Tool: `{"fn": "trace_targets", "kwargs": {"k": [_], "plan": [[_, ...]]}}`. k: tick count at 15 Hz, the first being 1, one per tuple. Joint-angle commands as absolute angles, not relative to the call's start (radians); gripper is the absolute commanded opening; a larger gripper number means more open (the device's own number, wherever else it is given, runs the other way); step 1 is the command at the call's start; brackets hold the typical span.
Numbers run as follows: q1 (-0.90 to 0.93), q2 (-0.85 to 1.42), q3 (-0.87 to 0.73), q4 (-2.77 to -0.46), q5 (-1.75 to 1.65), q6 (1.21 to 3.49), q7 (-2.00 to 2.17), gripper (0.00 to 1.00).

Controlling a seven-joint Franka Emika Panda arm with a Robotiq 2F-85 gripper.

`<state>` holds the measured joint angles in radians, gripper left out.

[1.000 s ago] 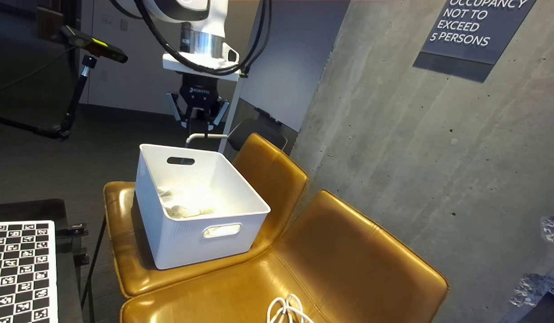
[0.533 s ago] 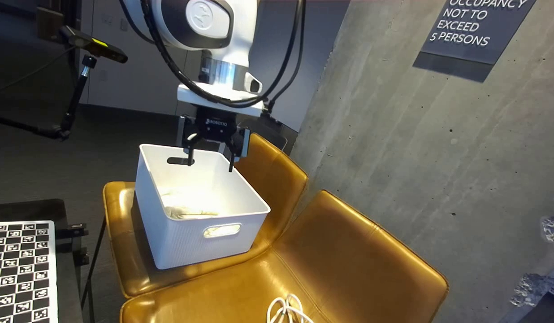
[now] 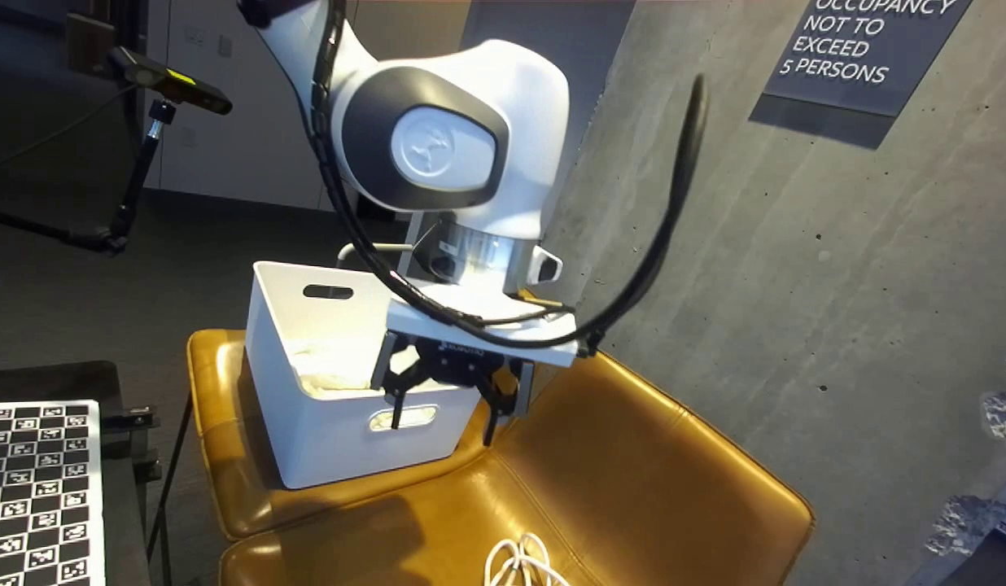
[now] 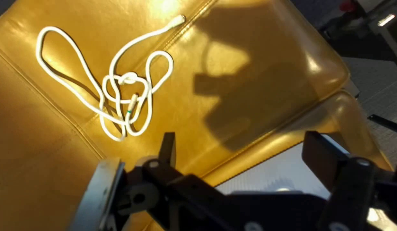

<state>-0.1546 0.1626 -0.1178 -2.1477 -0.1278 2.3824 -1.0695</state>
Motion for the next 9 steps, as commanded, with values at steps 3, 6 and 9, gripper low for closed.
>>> {"fn": "trace_targets", "kwargs": {"k": [3, 6, 9], "plan": [[-0.241, 0.431, -0.098, -1.873, -0.045, 2.369, -1.174, 1.00], [-0.272, 0.564, -0.080, -1.733, -0.051, 2.374, -1.192, 1.00], [-0.291, 0.683, -0.062, -1.616, -0.065, 2.386, -1.190, 1.00]]}}
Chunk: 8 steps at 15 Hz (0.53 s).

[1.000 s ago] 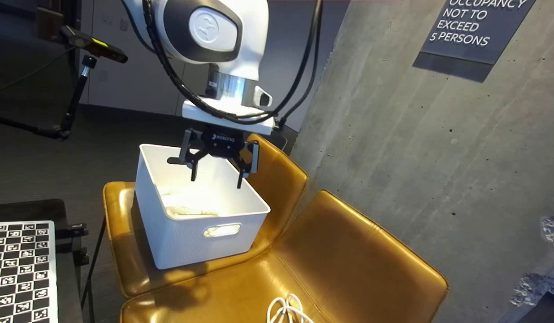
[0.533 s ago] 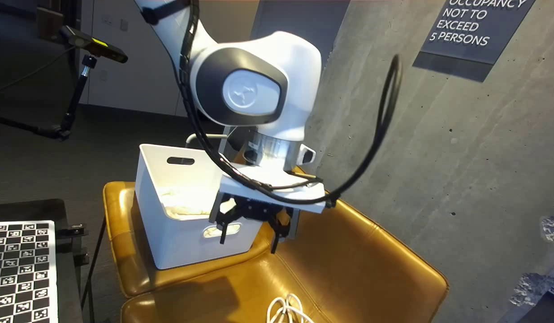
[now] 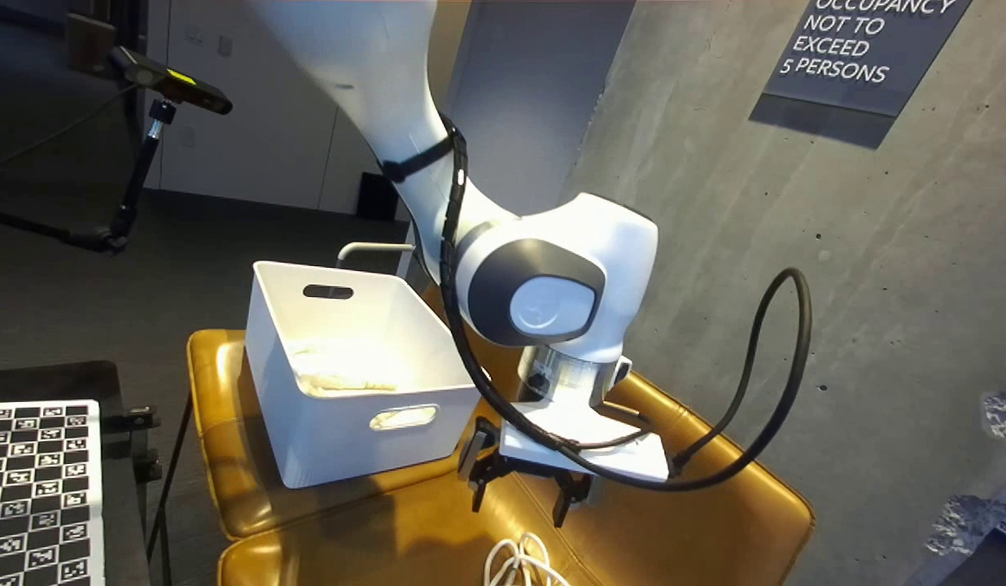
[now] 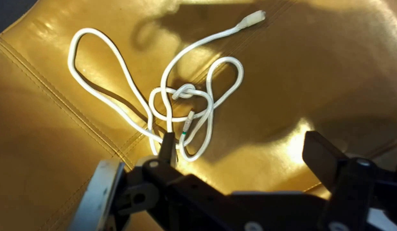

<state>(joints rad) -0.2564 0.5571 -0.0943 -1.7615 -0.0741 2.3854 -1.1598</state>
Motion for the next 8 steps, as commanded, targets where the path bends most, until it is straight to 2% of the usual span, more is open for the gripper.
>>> {"fn": "trace_targets", "kwargs": {"k": [1, 8], "plan": [[-0.295, 0.723, -0.056, -1.579, -0.068, 2.385, -1.190, 1.00], [-0.313, 0.960, -0.037, -1.313, -0.075, 2.349, -1.174, 1.00]]}}
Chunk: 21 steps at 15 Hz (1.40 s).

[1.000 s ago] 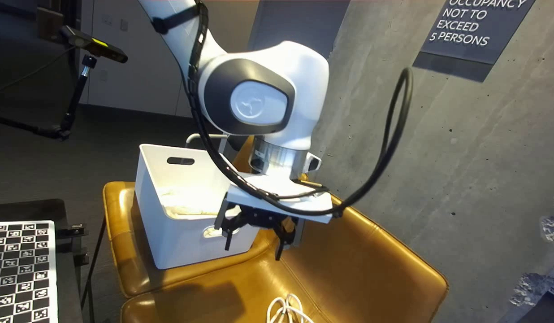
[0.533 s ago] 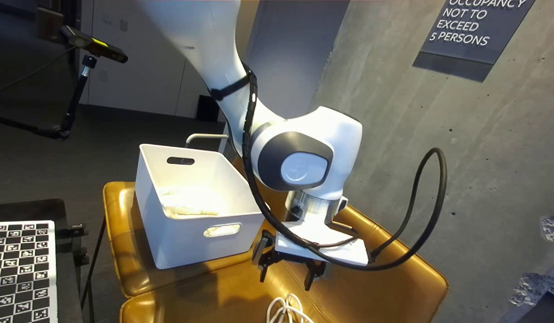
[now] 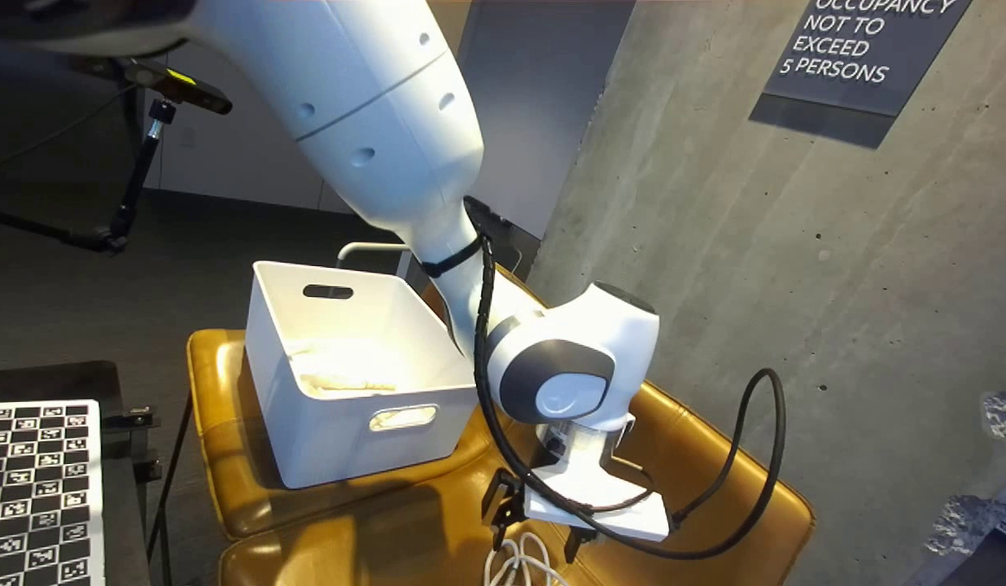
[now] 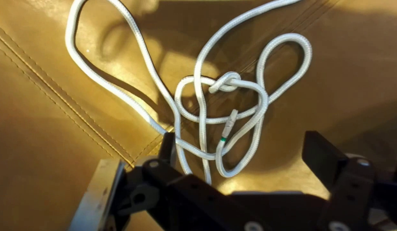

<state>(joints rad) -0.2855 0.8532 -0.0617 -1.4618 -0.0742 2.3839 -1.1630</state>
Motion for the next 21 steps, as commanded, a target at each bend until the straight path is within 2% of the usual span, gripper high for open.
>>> {"fn": "trace_targets", "kwargs": {"k": [1, 10, 11, 12, 18, 21], "plan": [[-0.315, 0.989, -0.038, -1.284, -0.077, 2.346, -1.172, 1.00], [-0.321, 1.167, -0.044, -1.147, -0.085, 2.340, -1.156, 1.00], [-0.321, 1.173, -0.044, -1.139, -0.083, 2.333, -1.153, 0.75], [-0.322, 1.179, -0.045, -1.133, -0.083, 2.330, -1.152, 0.74], [-0.325, 1.155, -0.059, -1.202, -0.096, 2.339, -1.151, 0.27], [-0.323, 1.056, -0.065, -1.356, -0.079, 2.363, -1.173, 0.05]]}}
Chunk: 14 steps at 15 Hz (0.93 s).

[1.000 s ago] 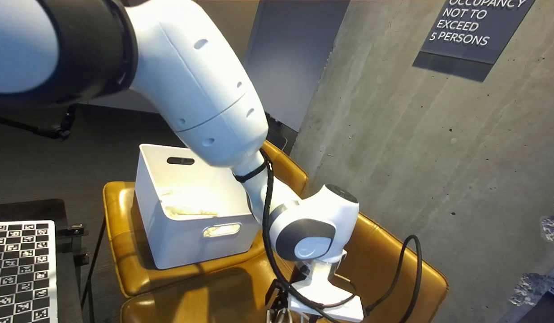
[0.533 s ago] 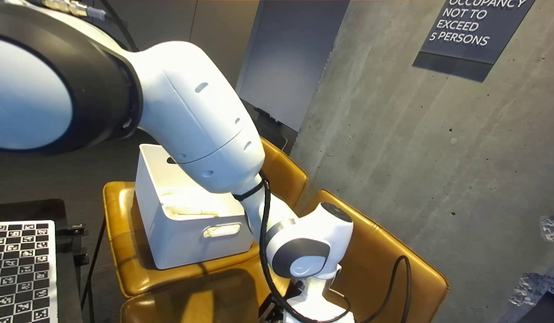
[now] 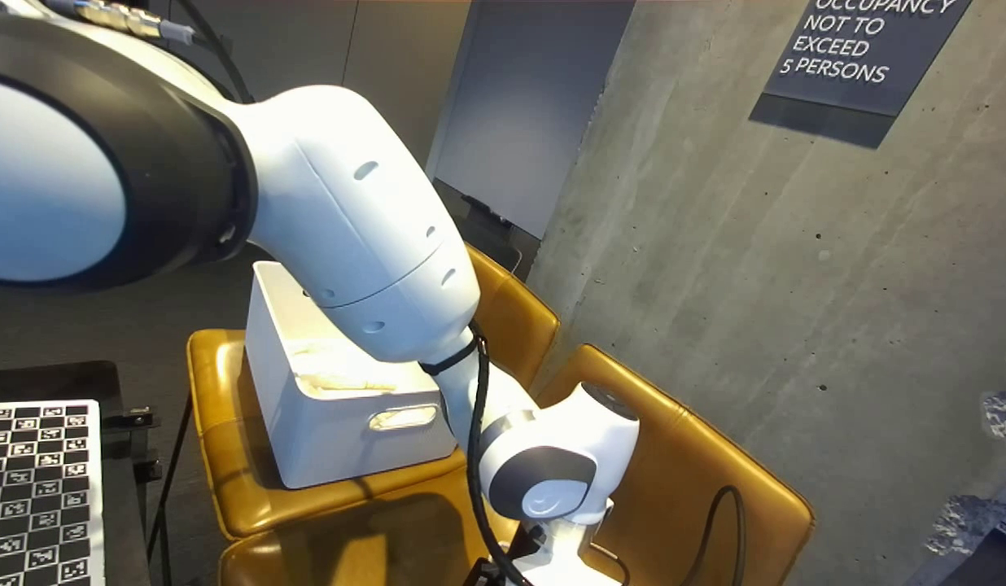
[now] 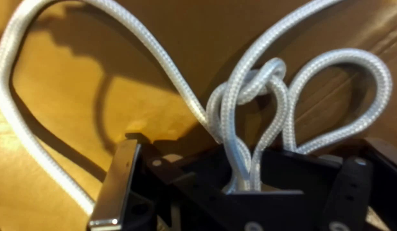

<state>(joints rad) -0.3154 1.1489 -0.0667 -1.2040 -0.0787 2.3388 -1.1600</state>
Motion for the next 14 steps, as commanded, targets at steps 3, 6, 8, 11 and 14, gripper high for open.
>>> {"fn": "trace_targets", "kwargs": {"k": [3, 6, 8, 11, 14], "plan": [[-0.329, 0.943, -0.043, -1.494, -0.090, 2.359, -1.174, 0.00], [-0.318, 0.827, -0.044, -1.616, -0.095, 2.363, -1.165, 0.00], [-0.313, 0.749, -0.046, -1.676, -0.095, 2.356, -1.163, 0.00], [-0.297, 0.605, -0.051, -1.779, -0.101, 2.359, -1.159, 0.00], [-0.272, 0.455, -0.052, -1.864, -0.110, 2.363, -1.153, 0.00]]}}
